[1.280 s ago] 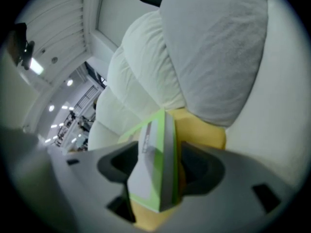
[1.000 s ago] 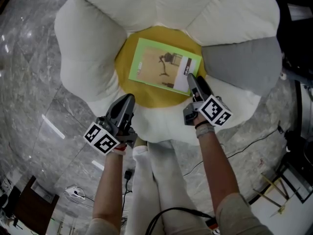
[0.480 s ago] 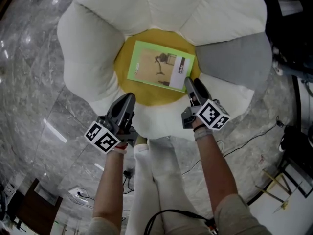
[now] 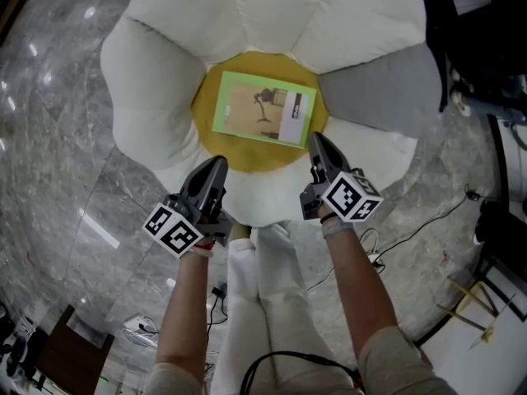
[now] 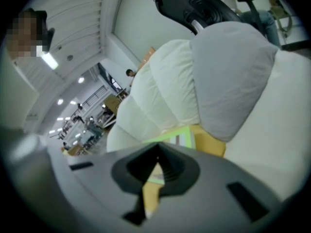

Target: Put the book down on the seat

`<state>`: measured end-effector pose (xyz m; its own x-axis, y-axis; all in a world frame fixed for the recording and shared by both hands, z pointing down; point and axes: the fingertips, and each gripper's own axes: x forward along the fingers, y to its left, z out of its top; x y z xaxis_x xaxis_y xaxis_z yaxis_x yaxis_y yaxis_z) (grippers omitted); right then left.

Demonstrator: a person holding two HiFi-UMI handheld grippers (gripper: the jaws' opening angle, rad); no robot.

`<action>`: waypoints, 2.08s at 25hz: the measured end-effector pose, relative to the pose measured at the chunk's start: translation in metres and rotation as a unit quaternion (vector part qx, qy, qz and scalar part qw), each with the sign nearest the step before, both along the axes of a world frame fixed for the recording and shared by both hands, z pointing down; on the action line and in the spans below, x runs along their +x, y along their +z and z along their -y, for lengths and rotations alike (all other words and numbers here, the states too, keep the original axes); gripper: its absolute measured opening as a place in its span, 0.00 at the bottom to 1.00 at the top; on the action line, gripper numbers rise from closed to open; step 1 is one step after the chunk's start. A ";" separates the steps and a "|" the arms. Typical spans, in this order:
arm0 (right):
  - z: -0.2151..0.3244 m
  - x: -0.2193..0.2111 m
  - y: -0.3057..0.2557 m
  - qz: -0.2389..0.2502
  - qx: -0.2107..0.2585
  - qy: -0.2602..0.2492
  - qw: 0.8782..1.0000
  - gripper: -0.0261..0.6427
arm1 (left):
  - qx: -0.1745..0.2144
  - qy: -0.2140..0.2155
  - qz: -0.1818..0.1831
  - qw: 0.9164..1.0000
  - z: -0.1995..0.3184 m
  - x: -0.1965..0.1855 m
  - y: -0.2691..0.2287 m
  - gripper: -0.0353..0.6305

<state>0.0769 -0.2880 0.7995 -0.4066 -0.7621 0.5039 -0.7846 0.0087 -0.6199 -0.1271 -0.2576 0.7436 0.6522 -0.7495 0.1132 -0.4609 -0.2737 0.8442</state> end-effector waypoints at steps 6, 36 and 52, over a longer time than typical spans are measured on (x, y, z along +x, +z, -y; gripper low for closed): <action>-0.007 -0.013 -0.028 0.018 0.011 -0.016 1.000 0.06 | 0.009 -0.005 -0.006 1.000 0.002 0.005 -0.023 0.09; -0.055 -0.084 -0.176 0.103 0.055 -0.103 0.988 0.06 | 0.022 -0.022 -0.014 0.999 -0.044 0.010 -0.126 0.09; -0.088 -0.095 -0.250 0.125 0.072 -0.136 0.980 0.06 | 0.054 0.022 -0.011 0.998 -0.065 0.022 -0.192 0.09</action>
